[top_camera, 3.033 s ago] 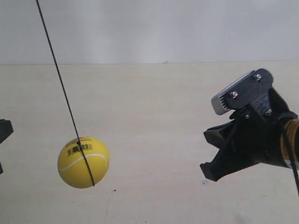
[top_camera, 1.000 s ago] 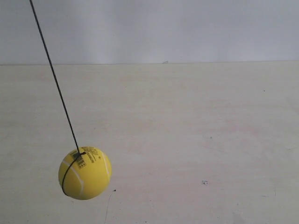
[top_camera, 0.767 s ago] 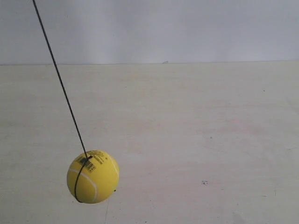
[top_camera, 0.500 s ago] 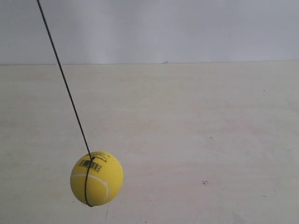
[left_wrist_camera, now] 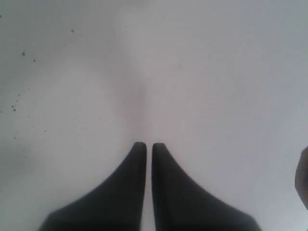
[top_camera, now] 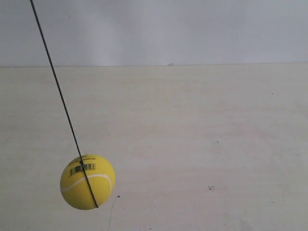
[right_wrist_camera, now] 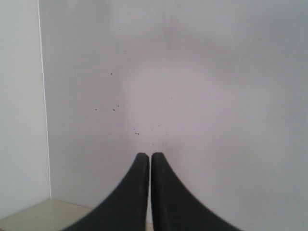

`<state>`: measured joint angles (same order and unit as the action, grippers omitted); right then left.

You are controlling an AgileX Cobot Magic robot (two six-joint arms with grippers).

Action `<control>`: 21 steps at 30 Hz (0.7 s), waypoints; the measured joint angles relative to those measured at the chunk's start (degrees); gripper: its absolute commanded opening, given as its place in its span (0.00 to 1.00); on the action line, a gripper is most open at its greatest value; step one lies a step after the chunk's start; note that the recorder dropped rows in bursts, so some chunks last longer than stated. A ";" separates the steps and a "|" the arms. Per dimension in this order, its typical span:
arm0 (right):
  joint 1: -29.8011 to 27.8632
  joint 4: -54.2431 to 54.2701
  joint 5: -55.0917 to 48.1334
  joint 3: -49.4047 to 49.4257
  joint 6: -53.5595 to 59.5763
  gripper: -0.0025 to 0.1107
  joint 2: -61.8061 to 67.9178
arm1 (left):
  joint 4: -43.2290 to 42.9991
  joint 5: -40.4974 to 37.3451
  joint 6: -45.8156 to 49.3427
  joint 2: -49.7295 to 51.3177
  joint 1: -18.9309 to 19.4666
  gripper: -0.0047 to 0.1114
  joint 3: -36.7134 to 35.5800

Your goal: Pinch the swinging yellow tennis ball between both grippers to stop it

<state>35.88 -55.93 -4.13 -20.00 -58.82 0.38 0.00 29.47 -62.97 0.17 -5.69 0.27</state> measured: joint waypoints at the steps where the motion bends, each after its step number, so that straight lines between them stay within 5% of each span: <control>1: 0.00 0.00 0.00 0.00 0.00 0.02 0.00 | 1.19 -0.61 0.00 0.00 0.00 0.08 0.00; 9: 0.00 0.00 0.11 0.00 0.00 0.02 0.00 | 2.40 -2.26 -0.20 0.00 5.75 0.08 0.00; 21: 0.00 0.11 0.11 0.00 0.00 0.02 0.00 | 1.40 -5.89 -0.25 0.00 6.26 0.08 0.00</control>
<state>35.88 -55.82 -4.02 -20.00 -58.82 0.38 1.40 23.58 -63.21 0.17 0.57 0.27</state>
